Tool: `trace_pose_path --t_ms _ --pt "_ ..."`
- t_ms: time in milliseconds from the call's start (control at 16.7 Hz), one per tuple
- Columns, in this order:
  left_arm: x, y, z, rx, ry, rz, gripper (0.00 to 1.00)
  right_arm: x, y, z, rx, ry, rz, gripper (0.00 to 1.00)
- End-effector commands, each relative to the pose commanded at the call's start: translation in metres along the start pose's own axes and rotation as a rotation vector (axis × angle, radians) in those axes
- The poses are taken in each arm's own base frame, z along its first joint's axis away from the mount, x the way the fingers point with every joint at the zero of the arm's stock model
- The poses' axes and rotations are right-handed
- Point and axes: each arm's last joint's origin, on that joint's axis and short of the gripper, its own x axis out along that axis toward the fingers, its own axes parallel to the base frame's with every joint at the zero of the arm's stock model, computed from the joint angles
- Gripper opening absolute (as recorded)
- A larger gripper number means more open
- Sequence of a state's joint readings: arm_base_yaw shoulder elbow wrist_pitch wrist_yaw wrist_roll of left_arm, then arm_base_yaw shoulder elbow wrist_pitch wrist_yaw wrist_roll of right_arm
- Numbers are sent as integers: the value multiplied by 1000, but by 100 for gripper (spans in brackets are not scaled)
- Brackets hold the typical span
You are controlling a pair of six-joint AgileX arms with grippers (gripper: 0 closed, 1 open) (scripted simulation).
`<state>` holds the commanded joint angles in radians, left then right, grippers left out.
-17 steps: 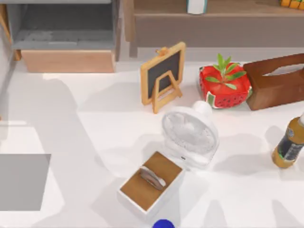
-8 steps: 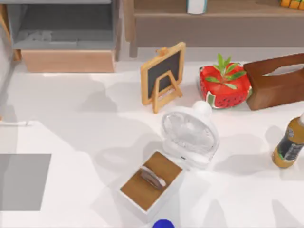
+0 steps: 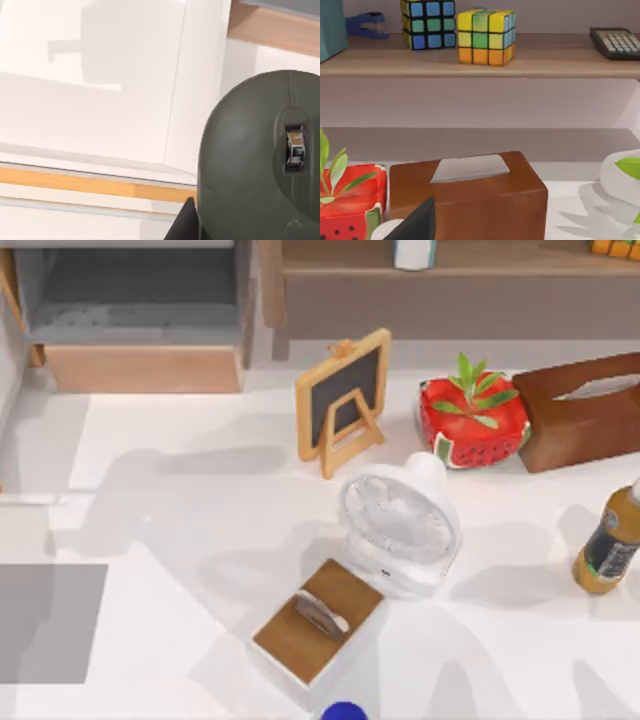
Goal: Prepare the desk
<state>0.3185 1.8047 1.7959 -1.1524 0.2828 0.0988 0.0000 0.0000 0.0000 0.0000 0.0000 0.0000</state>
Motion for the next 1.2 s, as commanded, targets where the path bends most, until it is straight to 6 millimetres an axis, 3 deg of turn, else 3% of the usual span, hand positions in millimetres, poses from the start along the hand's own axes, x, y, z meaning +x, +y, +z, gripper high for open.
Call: trace_pose_path --t_ms 420,960,1200 --pt "16 -34 -48 27 66 -26 0 0 0 0 0 0 0 100" --pt "109 -60 -171 173 303 114 0 0 0 0 0 0 0 100" --pt "125 -63 -195 213 356 176 0 0 0 0 0 0 0 100"
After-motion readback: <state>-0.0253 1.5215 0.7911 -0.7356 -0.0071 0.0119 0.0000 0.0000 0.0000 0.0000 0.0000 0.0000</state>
